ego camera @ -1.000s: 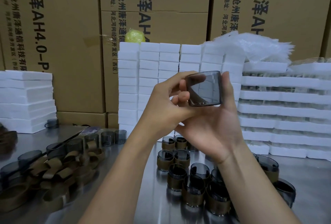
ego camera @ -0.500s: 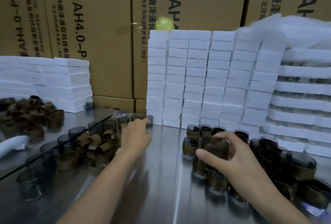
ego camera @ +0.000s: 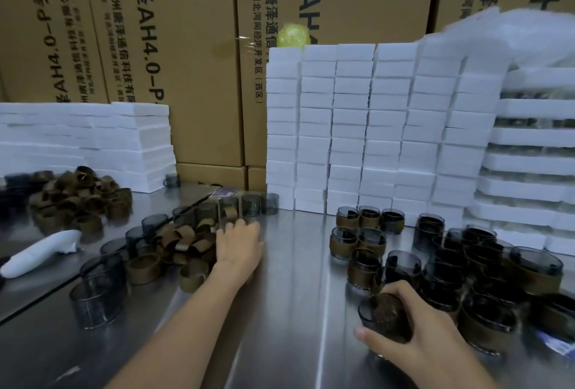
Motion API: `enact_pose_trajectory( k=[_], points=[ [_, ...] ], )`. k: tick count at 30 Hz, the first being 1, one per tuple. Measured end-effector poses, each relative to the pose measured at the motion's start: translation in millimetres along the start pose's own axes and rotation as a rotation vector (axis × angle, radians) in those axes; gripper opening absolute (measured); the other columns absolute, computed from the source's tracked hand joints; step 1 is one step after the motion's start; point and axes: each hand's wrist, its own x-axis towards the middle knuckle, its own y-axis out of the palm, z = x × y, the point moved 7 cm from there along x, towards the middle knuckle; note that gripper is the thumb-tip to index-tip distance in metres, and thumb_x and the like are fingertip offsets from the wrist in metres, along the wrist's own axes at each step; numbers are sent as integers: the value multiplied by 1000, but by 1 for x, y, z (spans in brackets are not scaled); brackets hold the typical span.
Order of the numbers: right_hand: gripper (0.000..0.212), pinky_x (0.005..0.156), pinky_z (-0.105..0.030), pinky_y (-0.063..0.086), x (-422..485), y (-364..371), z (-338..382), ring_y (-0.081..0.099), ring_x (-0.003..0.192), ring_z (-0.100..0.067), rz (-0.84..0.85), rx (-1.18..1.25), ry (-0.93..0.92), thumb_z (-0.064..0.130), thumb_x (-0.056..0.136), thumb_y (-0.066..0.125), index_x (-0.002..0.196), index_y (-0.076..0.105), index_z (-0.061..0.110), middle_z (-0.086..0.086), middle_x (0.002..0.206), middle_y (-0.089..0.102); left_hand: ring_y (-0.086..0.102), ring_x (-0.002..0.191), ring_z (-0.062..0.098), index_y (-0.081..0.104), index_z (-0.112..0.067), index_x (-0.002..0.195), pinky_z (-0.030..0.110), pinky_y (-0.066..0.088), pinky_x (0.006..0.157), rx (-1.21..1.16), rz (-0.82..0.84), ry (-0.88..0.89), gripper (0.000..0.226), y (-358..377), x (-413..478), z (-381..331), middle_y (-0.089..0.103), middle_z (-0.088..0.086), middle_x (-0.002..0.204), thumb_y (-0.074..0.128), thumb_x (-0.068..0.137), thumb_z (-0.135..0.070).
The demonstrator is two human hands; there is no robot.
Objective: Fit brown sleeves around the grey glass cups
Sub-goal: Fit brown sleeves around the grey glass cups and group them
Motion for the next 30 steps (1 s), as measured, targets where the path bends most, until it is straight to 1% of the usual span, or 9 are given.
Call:
enact_pose_trajectory(
  k=[2, 5, 7, 12, 15, 18, 21, 26, 30],
  points=[
    [82, 81, -18, 46, 3, -2, -2, 56, 101, 13, -57, -56, -38, 107, 45, 65, 111, 53, 58, 20, 101, 68, 65, 120, 30, 60, -25, 129, 46, 47, 103, -35, -34, 25, 22, 1, 1, 1, 67, 3, 131, 59, 109, -33],
    [85, 82, -21, 43, 5, -7, -1, 45, 105, 14, -133, -109, -83, 115, 44, 48, 104, 57, 55, 20, 101, 60, 64, 117, 27, 63, -24, 129, 40, 52, 99, -169, -80, 56, 26, 4, 2, 2, 61, 2, 133, 69, 104, -30],
    [82, 79, -22, 47, 1, -13, -1, 52, 104, 13, -177, -44, -84, 113, 46, 54, 107, 56, 57, 22, 103, 60, 62, 120, 20, 66, -24, 133, 32, 53, 99, -440, -115, 43, 38, -2, -1, -3, 57, -2, 136, 79, 98, -28],
    [57, 69, -23, 52, -4, -38, 0, 67, 91, 7, -378, 152, -129, 78, 65, 84, 108, 52, 56, 33, 105, 68, 71, 107, 4, 73, -32, 122, 25, 56, 90, -1459, 81, -49, 49, -40, -37, -57, 78, -11, 116, 90, 80, -50],
    [49, 71, -33, 54, -2, -49, -4, 69, 91, 3, -454, 230, -158, 53, 80, 88, 109, 48, 54, 33, 108, 68, 78, 100, 13, 77, -29, 120, 36, 66, 83, -1695, 305, -10, 44, -43, -69, -113, 82, -2, 111, 86, 83, -49],
    [46, 87, -37, 55, -4, -60, 0, 68, 101, 0, -493, 234, -237, 52, 93, 76, 127, 47, 57, 30, 117, 66, 80, 93, 17, 76, -20, 121, 34, 66, 80, -1739, 300, 7, 41, -41, -89, -140, 77, 6, 119, 93, 85, -28],
    [37, 99, -43, 58, -5, -65, 7, 56, 122, 3, -496, 166, -308, 48, 101, 68, 132, 54, 62, 29, 131, 50, 80, 103, 14, 77, -18, 121, 35, 62, 96, -1698, 355, 69, 61, -41, -102, -148, 83, 1, 113, 100, 68, -37],
    [70, 93, -5, 47, -1, -56, 18, 49, 130, 8, -418, 97, -420, 34, 86, 88, 138, 47, 53, 15, 146, 36, 78, 94, 5, 81, -26, 122, 17, 58, 79, -1686, 332, 151, 60, -50, -108, -140, 84, -3, 102, 92, 70, -53],
    [91, 107, 4, 27, 4, -37, 19, 28, 145, 20, -326, 39, -472, 31, 73, 98, 144, 43, 48, 17, 159, 19, 75, 87, 2, 77, -24, 124, 13, 52, 74, -1652, 358, 210, 61, -52, -114, -151, 84, -2, 101, 90, 73, -54]
  ],
)
